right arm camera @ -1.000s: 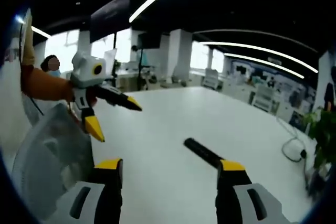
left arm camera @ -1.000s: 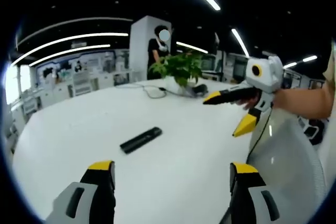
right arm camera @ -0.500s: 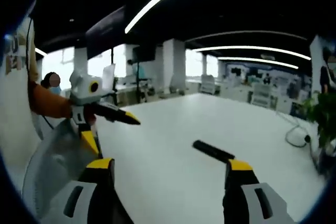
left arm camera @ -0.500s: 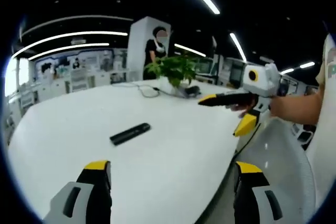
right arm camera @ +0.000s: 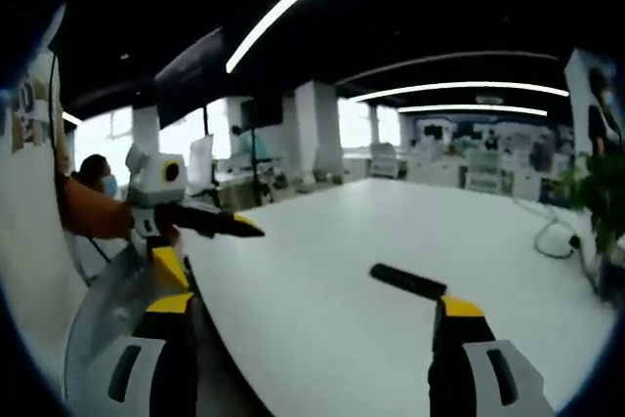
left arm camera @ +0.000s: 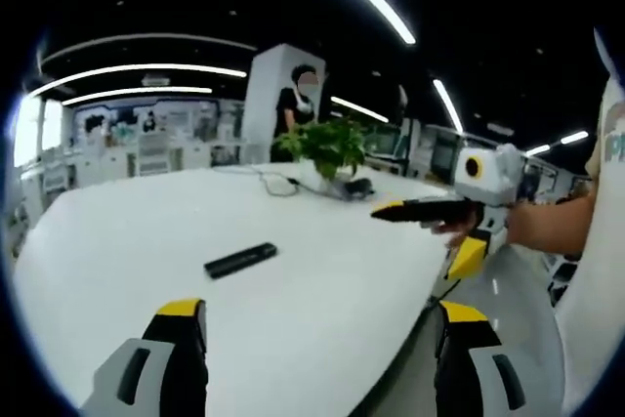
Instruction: Press the specified remote control buttons in sequence, fully releasing each button before pressing the next.
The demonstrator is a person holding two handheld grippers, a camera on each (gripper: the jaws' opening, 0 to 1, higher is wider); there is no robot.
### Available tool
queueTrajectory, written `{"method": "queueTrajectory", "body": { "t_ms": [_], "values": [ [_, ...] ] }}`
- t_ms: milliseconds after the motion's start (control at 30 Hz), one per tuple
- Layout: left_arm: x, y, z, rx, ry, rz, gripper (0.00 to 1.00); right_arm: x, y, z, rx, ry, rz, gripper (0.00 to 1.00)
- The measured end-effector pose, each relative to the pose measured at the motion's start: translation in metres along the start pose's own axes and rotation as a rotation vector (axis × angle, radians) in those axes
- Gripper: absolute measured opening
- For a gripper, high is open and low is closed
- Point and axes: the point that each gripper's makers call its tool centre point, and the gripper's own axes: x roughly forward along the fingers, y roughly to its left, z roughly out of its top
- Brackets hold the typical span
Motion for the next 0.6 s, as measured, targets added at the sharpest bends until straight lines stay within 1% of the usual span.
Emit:
{"method": "queueTrajectory", "body": {
  "t_ms": [133, 233, 267, 300, 367, 433, 533, 600],
  "values": [
    [0.001, 0.000, -0.001, 0.000, -0.002, -0.002, 1.00, 0.002, 0.009, 0.000, 0.041, 0.000, 0.018, 0.99],
    [0.002, 0.002, -0.003, -0.015, -0.001, 0.000, 1.00, 0.004, 0.011, 0.002, 0.046, -0.006, 0.016, 0.99],
    [0.002, 0.001, -0.004, -0.017, -0.002, 0.001, 1.00, 0.005, 0.012, 0.002, 0.055, -0.010, 0.026, 0.99],
    [0.002, 0.001, -0.005, -0.015, -0.003, 0.000, 1.00, 0.006, 0.013, 0.001, 0.070, -0.010, 0.030, 0.99],
    [0.004, 0.001, -0.009, -0.001, 0.015, 0.002, 1.00, 0.008, 0.012, -0.005, 0.078, 0.002, 0.029, 0.99],
    [0.004, 0.001, -0.009, 0.007, 0.008, 0.002, 1.00, 0.010, 0.012, -0.011, 0.081, 0.024, 0.026, 0.99],
    [0.004, 0.003, -0.012, 0.008, 0.013, 0.010, 1.00, 0.011, 0.011, -0.013, 0.086, 0.025, 0.026, 0.99],
    [0.004, 0.006, -0.013, 0.005, 0.013, 0.014, 1.00, 0.012, 0.011, -0.016, 0.100, 0.037, 0.023, 0.99]
  ]
}}
